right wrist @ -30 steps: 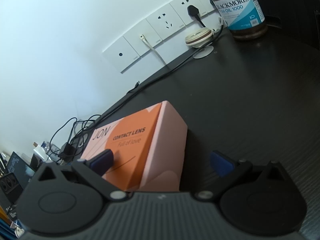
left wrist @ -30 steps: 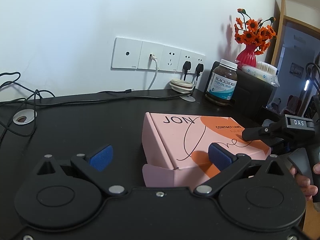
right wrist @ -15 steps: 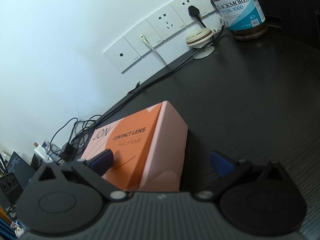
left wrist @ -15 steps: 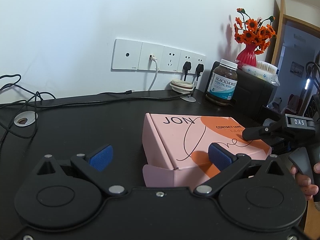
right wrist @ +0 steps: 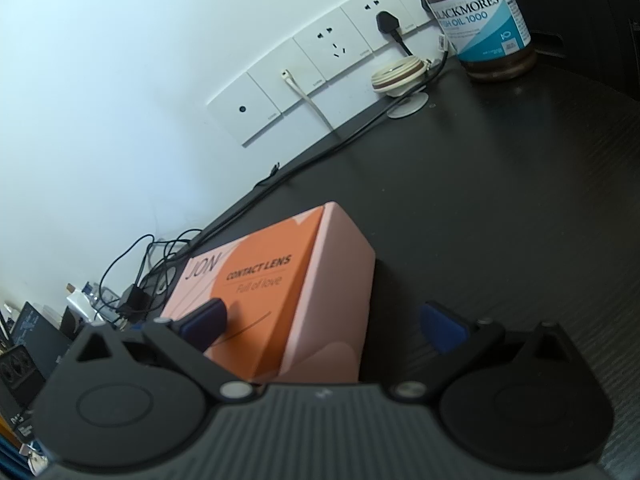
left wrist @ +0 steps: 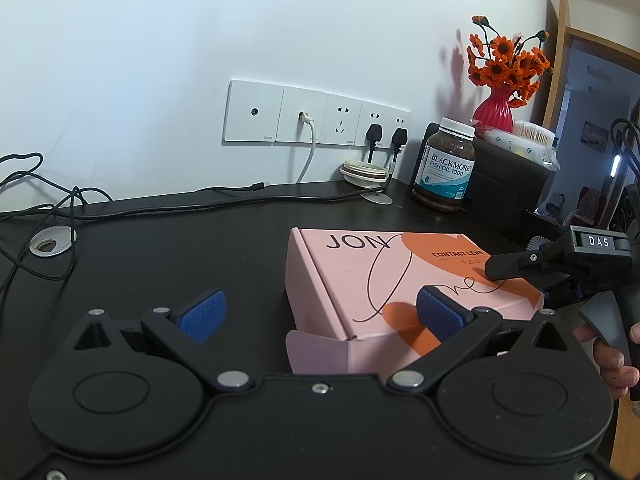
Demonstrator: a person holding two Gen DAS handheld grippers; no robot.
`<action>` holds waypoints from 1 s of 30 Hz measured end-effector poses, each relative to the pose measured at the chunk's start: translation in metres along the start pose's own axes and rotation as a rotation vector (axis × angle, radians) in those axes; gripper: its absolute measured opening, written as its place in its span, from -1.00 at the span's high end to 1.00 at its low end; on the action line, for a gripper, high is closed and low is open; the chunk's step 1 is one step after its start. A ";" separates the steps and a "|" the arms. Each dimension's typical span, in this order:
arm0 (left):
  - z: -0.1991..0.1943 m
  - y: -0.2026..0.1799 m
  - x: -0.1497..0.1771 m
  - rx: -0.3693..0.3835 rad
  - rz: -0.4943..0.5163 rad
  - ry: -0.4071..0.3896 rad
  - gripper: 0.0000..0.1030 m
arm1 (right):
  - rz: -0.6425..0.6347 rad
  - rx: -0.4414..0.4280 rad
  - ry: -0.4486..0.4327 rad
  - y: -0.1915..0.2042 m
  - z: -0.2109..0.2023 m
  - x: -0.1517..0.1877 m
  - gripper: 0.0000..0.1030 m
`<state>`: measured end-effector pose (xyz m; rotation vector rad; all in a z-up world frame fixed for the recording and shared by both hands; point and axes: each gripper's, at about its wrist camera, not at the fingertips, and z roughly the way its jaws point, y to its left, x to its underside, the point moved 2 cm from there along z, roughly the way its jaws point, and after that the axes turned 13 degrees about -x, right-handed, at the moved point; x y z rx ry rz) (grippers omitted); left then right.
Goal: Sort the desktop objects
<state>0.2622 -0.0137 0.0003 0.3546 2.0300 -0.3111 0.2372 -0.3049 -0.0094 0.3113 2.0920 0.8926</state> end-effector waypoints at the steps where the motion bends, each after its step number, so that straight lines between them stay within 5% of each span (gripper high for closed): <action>1: 0.000 0.000 0.000 0.000 0.000 0.000 -1.00 | -0.004 0.005 0.001 0.001 0.000 0.000 -0.99; 17: 0.000 -0.001 0.000 -0.003 0.003 -0.004 -1.00 | -0.094 0.041 -0.083 0.006 -0.035 0.006 -0.99; 30: -0.001 -0.001 0.000 -0.007 0.010 -0.011 -1.00 | -0.287 0.081 -0.126 0.024 -0.046 0.022 -0.99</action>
